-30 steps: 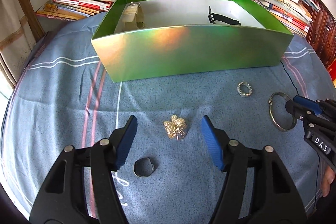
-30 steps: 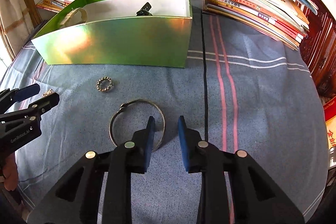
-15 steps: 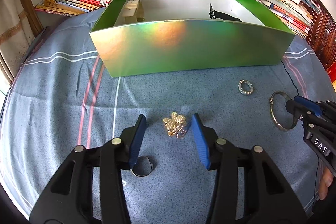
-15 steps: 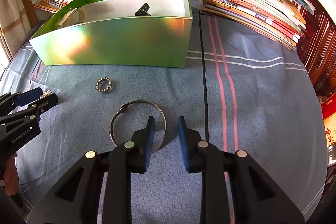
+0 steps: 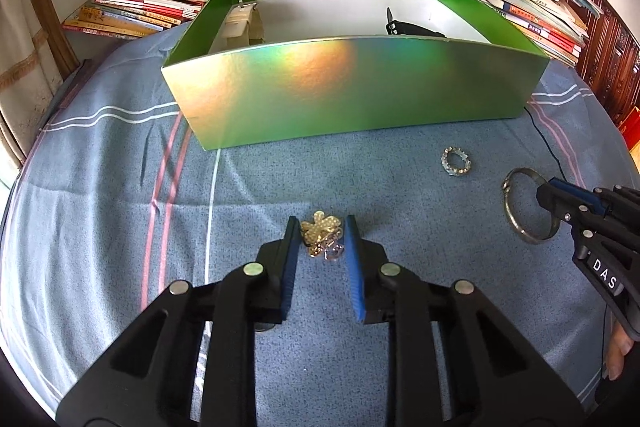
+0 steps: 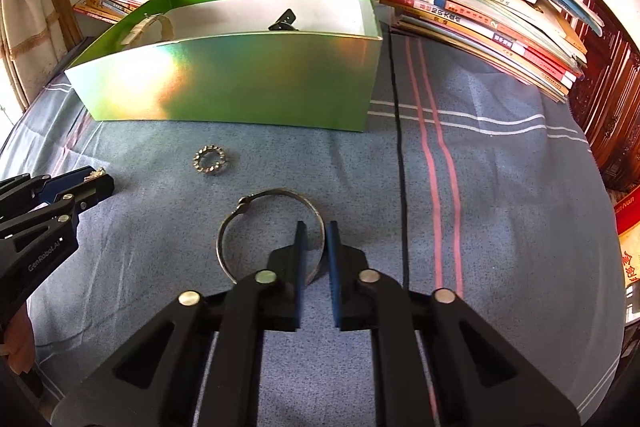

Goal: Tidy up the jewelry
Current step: 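Close the left tool on the gold brooch while the right tool grips the silver bangle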

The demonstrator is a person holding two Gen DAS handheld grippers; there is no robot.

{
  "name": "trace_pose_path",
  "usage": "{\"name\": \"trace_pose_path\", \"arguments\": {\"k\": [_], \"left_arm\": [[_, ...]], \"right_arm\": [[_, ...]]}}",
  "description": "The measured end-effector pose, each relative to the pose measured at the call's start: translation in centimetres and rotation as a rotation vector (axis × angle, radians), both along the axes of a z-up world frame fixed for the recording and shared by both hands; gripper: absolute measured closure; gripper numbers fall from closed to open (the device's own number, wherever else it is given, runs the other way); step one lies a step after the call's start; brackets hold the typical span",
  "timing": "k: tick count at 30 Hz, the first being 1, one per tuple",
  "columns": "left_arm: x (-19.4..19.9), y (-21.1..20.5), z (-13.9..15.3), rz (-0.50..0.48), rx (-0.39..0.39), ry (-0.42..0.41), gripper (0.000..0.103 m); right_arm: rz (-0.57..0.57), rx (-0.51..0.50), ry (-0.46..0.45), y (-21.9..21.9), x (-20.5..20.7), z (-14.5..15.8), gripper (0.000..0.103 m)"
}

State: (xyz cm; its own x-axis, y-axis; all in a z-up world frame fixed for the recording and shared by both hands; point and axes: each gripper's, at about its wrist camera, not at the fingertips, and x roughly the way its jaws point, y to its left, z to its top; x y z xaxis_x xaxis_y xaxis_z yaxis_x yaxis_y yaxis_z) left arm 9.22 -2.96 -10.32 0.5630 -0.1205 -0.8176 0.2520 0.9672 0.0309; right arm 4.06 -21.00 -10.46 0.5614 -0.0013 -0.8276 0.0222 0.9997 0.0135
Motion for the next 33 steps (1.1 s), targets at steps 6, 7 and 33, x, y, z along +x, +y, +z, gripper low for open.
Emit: {"name": "trace_pose_path", "arguments": {"k": [6, 7, 33], "left_arm": [[-0.1, 0.1, 0.0, 0.012, 0.003, 0.000, 0.081], [-0.1, 0.1, 0.0, 0.013, 0.003, 0.000, 0.081], [-0.6, 0.6, 1.3, 0.037, -0.013, -0.023, 0.081]], "right_arm": [[0.008, 0.029, 0.002, 0.0, -0.2, 0.2, 0.099], [0.006, 0.029, -0.002, 0.0, -0.2, 0.3, 0.099], [0.013, 0.018, -0.022, 0.7, -0.4, 1.3, 0.099]]}}
